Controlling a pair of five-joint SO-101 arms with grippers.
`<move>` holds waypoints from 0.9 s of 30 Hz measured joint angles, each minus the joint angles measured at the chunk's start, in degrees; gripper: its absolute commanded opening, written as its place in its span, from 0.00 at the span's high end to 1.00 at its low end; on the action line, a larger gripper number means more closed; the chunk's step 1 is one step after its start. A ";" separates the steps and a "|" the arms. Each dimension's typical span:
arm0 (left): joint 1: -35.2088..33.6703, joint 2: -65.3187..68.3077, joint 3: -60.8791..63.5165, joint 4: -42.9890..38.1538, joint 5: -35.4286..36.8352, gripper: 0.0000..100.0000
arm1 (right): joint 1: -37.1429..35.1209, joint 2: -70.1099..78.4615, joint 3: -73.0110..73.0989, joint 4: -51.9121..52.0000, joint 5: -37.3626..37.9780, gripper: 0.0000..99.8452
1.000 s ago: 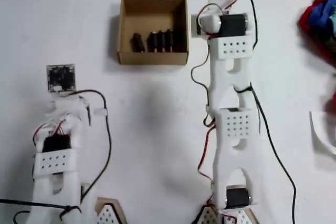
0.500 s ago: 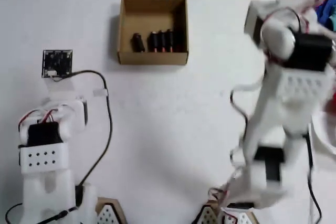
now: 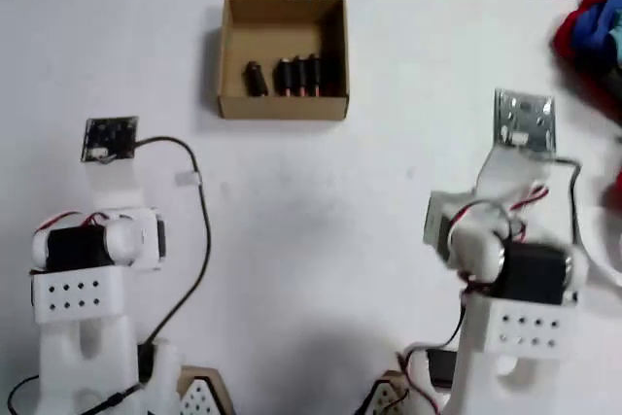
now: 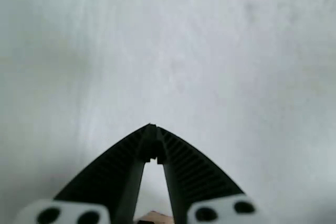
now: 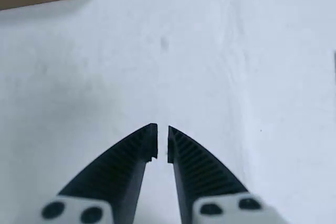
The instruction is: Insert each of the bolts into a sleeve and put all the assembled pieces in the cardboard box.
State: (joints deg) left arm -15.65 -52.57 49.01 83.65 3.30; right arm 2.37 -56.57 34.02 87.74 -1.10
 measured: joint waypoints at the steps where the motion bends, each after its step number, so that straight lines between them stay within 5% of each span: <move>1: 0.00 0.00 0.00 0.35 0.62 0.98 | 0.00 -2.64 3.78 -2.64 0.00 0.97; 15: 0.09 0.00 -0.35 9.85 -27.34 0.98 | -0.09 -44.22 45.98 -17.93 0.00 0.97; 27: 0.00 0.00 3.16 -13.19 -27.78 0.98 | 0.00 -45.98 62.15 -20.04 0.00 0.97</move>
State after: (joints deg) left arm -15.65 -52.57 52.18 70.46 -24.48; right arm 2.37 -102.55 96.18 67.69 -1.10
